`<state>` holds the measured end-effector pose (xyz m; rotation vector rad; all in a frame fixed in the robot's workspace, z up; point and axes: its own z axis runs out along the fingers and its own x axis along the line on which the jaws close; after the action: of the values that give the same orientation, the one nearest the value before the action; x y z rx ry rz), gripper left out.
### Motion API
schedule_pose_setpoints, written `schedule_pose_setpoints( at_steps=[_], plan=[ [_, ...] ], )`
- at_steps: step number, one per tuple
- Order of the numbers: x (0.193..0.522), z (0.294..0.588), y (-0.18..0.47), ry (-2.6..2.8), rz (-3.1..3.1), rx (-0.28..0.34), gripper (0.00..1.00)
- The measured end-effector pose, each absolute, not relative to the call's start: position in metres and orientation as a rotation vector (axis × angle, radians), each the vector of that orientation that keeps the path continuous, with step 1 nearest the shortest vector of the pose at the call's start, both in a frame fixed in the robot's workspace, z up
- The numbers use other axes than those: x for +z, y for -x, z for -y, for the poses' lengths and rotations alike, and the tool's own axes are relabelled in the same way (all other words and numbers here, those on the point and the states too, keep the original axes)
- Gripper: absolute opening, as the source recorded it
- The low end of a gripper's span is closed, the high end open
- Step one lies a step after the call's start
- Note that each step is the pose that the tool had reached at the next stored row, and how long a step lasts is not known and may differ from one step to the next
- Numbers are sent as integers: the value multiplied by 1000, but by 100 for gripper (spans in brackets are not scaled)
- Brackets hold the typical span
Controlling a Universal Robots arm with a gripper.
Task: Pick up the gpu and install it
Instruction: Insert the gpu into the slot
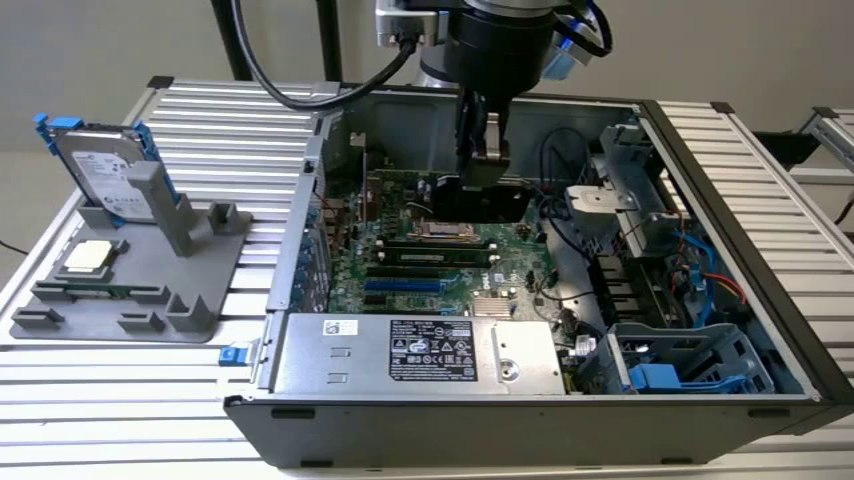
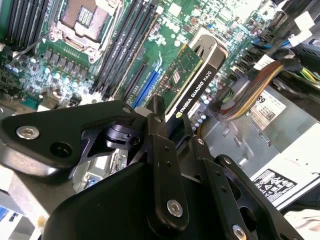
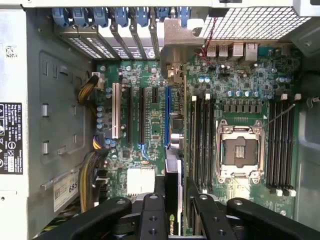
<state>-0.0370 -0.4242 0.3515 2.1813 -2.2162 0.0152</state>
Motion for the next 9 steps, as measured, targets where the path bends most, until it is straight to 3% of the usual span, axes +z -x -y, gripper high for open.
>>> schedule_pose_setpoints(
  at_steps=[9],
  plan=[
    [347,424,37,-2181,2216,15,0]
  ],
)
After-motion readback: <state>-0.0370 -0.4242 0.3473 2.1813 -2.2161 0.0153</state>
